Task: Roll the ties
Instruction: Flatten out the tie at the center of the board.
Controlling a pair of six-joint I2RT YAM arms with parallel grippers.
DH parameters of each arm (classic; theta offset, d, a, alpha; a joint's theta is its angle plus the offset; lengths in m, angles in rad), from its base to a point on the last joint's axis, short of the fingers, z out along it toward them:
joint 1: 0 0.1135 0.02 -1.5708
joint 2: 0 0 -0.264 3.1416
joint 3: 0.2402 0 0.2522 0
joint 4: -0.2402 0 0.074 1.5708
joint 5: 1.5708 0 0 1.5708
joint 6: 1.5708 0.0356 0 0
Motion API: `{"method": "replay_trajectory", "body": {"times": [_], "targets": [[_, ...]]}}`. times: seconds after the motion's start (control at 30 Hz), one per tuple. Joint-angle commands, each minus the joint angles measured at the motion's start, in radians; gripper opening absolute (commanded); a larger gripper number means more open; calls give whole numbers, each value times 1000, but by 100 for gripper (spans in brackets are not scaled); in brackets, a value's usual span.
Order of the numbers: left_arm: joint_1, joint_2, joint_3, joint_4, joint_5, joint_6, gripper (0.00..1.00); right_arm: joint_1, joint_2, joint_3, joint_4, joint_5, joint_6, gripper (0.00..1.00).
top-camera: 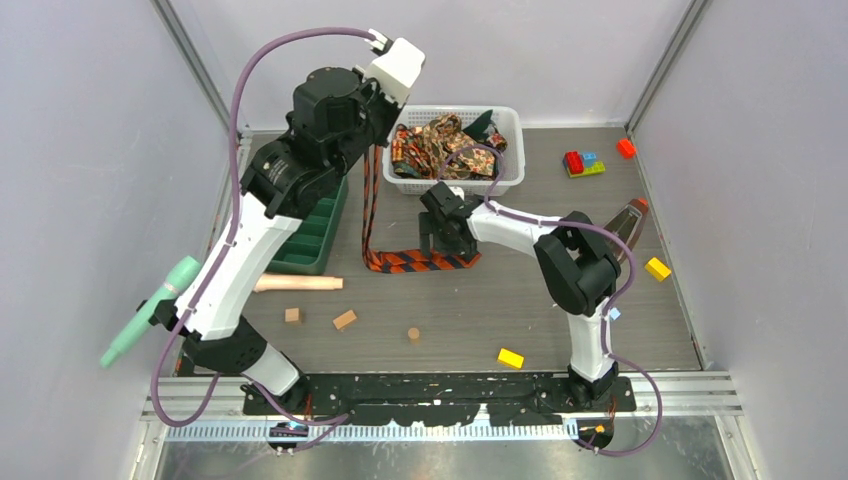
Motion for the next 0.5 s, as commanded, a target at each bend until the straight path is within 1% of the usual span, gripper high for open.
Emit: {"method": "replay_trajectory", "body": {"times": [0.0, 0.03, 0.07, 0.1, 0.13, 0.17, 0.27, 0.33, 0.4, 0.43, 0.47], "targets": [[4, -46, -21, 55, 1, 7, 0, 22, 48, 17, -67, 61, -9, 81], [4, -51, -28, 56, 1, 6, 0, 25, 50, 14, -66, 66, -5, 76], [4, -53, -34, 57, -1, 6, 0, 25, 50, 6, -64, 74, 4, 72], [4, -57, -40, 58, -1, 6, 0, 25, 51, 3, -64, 79, 10, 65], [4, -59, -48, 59, -4, 6, 0, 24, 51, -4, -61, 84, 22, 62], [4, -64, -56, 60, -6, 5, 0, 25, 49, -8, -54, 85, 25, 57], [7, -81, -95, 68, -11, 0, 0, 26, 36, -38, -31, 79, 48, 48], [12, -101, -128, 80, -11, -11, 0, 26, 28, -58, -12, 72, 60, 39], [20, -122, -168, 97, -11, -20, 0, 26, 21, -74, 5, 67, 71, 26], [24, -130, -187, 103, -11, -25, 0, 26, 14, -85, 13, 64, 78, 22], [30, -139, -204, 106, -10, -31, 0, 25, 13, -91, 18, 61, 80, 13]]}}
